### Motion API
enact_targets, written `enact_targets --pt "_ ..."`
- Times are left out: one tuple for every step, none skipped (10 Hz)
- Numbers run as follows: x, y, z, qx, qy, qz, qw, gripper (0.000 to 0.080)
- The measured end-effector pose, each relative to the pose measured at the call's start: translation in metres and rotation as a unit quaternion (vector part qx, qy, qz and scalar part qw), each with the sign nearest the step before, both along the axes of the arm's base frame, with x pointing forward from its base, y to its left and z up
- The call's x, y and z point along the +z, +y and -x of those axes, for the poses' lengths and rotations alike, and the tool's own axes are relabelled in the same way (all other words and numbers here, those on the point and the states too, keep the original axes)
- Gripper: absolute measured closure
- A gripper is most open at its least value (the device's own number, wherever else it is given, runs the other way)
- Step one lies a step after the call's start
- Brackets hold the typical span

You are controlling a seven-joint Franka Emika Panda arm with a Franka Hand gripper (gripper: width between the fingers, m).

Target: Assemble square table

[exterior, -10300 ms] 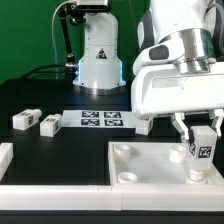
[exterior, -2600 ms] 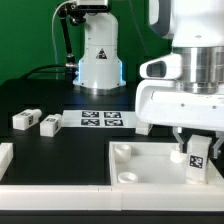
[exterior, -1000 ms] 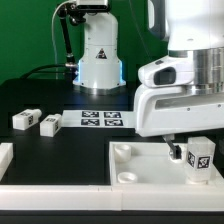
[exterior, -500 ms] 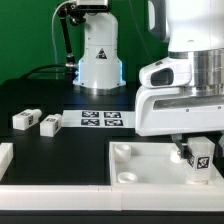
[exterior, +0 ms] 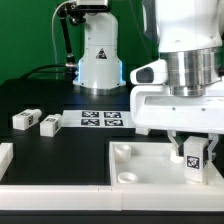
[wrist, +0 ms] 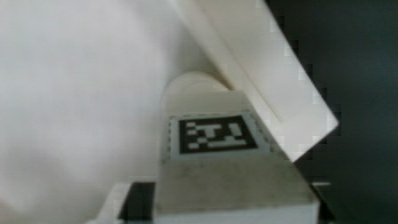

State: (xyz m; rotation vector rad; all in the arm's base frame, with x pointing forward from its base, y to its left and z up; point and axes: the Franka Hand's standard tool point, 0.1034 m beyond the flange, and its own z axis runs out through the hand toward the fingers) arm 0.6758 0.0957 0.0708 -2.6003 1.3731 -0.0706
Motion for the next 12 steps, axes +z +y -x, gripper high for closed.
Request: enact_targets --pt "-0.001 0.004 0.001 -0.101 0.017 -0.028 0.994 0.0506" --pt "-0.002 0.001 0.001 -0.158 0.027 -0.053 0.986 0.0506" --pt "0.000 -0.001 0.001 -0.188 0.035 -0.061 0.980 0.0505" --pt "-0.001 0.000 0.001 -0.206 0.039 -0.065 0.976 0.0505" --pt "-0.001 0.000 0.001 -0.198 0.037 -0.064 0.977 0.0505" --pt "-0.001 0.001 0.001 -0.161 0.032 -0.055 0.985 0.0505" --pt "0.000 0.006 0.001 -0.068 0.019 -0.029 0.997 0.0449" --pt "0.002 0.009 -0.002 0.063 0.007 -0.014 0.998 0.0449" --pt "0.002 0.011 -0.004 0.122 0.005 -0.013 0.992 0.0259" --pt "0.001 0.010 -0.005 0.129 0.000 -0.010 0.992 0.0184" --pt "0.000 0.009 -0.005 0.166 -0.006 -0.003 0.986 0.0184" --pt "0.000 0.008 -0.005 0.202 -0.011 0.004 0.979 0.0157"
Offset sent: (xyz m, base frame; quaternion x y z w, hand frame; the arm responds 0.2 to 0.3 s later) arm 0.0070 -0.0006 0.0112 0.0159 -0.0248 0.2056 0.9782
